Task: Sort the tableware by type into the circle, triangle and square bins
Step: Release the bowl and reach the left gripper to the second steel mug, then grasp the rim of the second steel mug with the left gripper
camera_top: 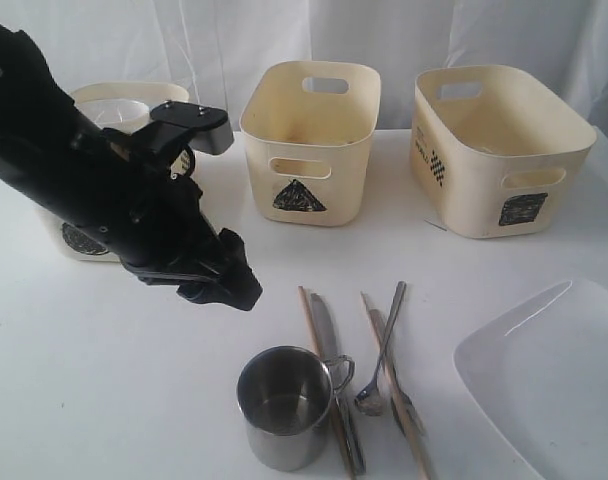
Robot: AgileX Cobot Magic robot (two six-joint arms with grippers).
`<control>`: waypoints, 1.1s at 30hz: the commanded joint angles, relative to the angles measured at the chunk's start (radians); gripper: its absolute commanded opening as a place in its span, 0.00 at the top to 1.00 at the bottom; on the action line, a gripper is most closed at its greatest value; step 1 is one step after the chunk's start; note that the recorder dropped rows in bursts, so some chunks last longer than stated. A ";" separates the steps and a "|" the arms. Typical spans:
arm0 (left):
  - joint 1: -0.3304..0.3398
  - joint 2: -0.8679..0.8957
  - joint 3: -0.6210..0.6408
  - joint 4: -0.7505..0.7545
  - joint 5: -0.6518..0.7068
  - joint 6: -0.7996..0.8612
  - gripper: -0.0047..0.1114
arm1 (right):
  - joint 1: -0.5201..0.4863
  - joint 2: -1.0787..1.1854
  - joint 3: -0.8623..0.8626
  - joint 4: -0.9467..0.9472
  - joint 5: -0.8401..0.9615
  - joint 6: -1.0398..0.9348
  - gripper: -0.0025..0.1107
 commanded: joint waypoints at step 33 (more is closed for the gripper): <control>-0.056 0.126 0.008 -0.076 0.047 0.010 0.38 | 0.001 -0.005 0.006 0.003 -0.008 0.000 0.98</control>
